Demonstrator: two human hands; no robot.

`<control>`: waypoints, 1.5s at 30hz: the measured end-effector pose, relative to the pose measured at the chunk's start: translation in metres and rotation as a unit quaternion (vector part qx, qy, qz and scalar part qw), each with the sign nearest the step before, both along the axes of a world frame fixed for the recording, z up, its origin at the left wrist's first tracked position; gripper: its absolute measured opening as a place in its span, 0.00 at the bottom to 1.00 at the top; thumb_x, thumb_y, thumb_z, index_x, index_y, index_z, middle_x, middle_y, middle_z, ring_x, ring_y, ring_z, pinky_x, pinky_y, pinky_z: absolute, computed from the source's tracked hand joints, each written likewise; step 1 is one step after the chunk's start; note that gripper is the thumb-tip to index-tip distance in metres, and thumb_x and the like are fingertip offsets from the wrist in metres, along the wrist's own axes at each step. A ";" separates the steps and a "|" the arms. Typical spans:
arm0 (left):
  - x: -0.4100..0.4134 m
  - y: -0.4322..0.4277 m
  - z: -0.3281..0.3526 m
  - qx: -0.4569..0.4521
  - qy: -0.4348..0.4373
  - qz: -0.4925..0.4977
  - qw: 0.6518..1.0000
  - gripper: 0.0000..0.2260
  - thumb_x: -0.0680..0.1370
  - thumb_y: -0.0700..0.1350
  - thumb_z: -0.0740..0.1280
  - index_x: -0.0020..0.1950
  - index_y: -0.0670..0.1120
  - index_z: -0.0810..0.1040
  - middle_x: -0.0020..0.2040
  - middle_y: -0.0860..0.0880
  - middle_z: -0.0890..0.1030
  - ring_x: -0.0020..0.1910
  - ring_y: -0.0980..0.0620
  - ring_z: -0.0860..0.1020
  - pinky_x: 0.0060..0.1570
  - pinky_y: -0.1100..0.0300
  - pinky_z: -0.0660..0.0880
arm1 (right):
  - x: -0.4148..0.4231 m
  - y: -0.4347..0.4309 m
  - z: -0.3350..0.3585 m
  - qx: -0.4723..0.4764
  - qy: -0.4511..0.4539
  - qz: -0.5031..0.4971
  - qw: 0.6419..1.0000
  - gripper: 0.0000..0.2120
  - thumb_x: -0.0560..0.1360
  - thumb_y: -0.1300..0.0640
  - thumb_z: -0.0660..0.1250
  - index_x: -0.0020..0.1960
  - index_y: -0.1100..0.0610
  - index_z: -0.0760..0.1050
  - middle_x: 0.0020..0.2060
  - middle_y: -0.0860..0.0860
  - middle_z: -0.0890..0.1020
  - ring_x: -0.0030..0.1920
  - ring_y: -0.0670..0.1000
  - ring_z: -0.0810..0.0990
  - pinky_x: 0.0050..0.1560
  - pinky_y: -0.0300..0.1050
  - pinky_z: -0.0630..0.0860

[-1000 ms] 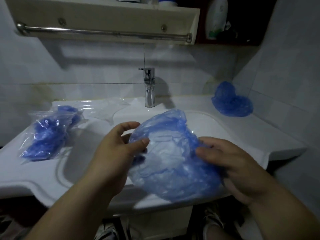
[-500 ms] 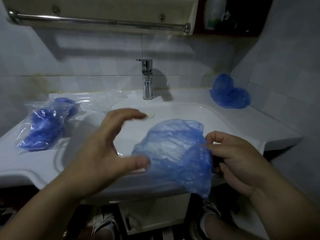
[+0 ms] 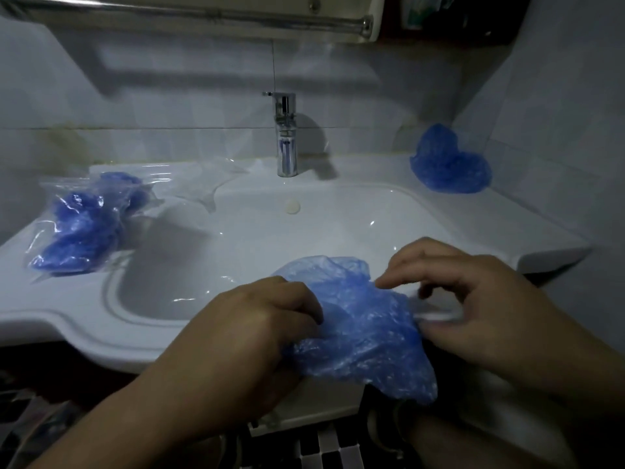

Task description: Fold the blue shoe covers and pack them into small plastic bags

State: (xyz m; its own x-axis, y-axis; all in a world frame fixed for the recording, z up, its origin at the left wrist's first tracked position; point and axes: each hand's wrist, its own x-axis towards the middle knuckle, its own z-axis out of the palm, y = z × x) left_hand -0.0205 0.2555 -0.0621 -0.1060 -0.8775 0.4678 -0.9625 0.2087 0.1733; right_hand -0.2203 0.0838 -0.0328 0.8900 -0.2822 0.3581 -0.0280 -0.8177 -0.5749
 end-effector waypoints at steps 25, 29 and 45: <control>0.009 0.000 0.015 0.066 0.352 0.269 0.894 0.06 0.77 0.49 0.69 0.42 0.49 0.77 0.30 0.52 0.83 0.23 0.59 0.75 0.28 0.68 0.69 | 0.041 0.010 -0.021 0.076 -0.016 -0.217 0.973 0.27 0.79 0.45 0.59 0.26 0.59 0.71 0.22 0.50 0.75 0.26 0.47 0.74 0.32 0.45 0.70; 0.008 -0.003 0.012 0.058 0.313 0.305 0.897 0.05 0.78 0.47 0.67 0.42 0.51 0.75 0.29 0.55 0.82 0.22 0.59 0.76 0.28 0.66 0.70 | 0.046 0.011 -0.020 0.020 -0.001 -0.244 0.970 0.28 0.79 0.44 0.60 0.24 0.56 0.66 0.20 0.48 0.71 0.24 0.45 0.71 0.29 0.41 0.66; -0.025 -0.007 0.003 0.078 0.067 0.237 0.966 0.35 0.74 0.71 0.41 0.75 0.58 0.62 0.75 0.58 0.63 0.73 0.55 0.63 0.73 0.56 0.61 | 0.060 0.018 -0.017 -0.116 0.163 -0.289 0.936 0.20 0.80 0.45 0.58 0.33 0.54 0.71 0.29 0.50 0.75 0.31 0.48 0.74 0.31 0.40 0.66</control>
State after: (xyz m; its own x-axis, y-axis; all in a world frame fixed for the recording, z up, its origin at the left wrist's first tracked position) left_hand -0.0456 0.2486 -0.0591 0.3769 -0.8734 0.3084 -0.9105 -0.2882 0.2967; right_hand -0.1598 0.1021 -0.0498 0.6858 -0.6979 0.2064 -0.6466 -0.7144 -0.2675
